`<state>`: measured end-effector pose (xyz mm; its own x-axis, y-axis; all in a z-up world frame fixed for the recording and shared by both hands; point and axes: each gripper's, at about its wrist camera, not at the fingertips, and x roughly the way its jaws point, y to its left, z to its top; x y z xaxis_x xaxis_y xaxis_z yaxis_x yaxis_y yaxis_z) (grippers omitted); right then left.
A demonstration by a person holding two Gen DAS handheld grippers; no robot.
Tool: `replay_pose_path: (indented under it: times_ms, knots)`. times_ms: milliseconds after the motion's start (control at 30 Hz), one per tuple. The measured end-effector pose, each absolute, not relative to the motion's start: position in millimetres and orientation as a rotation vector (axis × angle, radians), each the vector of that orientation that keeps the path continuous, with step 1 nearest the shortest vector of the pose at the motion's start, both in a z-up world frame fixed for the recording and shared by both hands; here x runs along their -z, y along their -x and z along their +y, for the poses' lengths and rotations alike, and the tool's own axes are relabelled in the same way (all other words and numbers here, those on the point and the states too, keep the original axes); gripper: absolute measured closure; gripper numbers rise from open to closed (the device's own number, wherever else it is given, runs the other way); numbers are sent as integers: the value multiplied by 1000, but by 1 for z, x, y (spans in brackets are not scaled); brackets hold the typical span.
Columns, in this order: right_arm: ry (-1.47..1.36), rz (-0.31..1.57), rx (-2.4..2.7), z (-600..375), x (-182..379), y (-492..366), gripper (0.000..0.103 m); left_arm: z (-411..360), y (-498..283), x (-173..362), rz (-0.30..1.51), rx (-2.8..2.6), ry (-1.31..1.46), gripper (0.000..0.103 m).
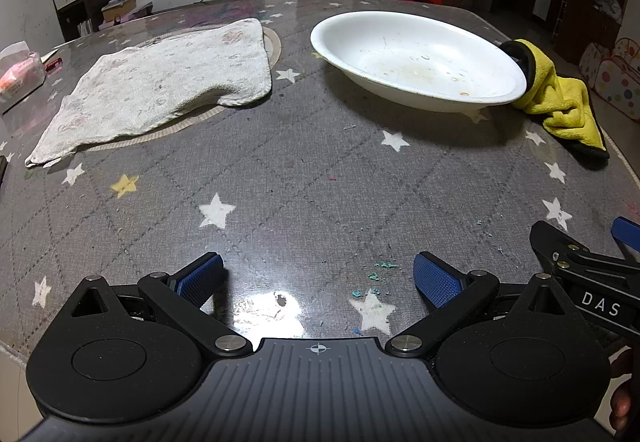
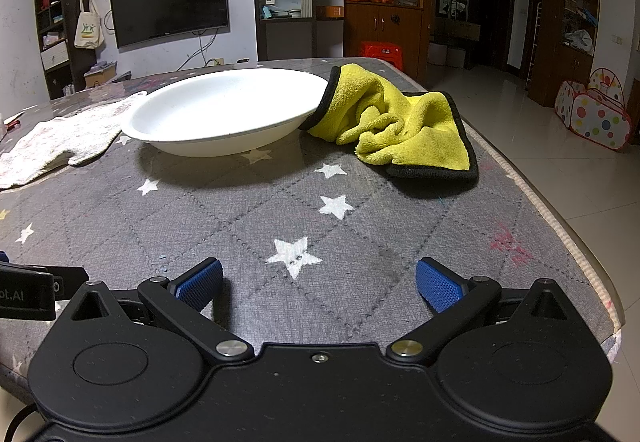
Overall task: Clean bowl
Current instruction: 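Move the right tool toward the yellow towel beside the white bowl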
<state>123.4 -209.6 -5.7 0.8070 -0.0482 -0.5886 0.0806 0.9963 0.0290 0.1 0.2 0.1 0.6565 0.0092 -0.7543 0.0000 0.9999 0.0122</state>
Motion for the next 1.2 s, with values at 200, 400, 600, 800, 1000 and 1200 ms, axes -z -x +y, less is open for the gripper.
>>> replay_pose_path:
  times_ms: [200, 400, 600, 800, 1000, 1200]
  knots:
    - [-53, 628, 69, -210, 6, -123, 0, 1, -1, -1, 855, -6, -13, 0]
    - [-53, 627, 69, -210, 6, -123, 0, 2, -5, -1, 878, 0, -16, 0]
    - [-53, 627, 69, -210, 6, -124, 0, 3, -7, -1, 890, 8, -17, 0]
    - [-58, 643, 69, -210, 6, -125, 0, 4, -2, 1, 865, 19, -33, 0]
    - [-54, 660, 61, -211, 3, -127, 0, 2, 3, 1, 846, 31, -38, 0]
    - [-48, 638, 39, -213, 5, -124, 0, -1, 2, -2, 872, 53, -41, 0]
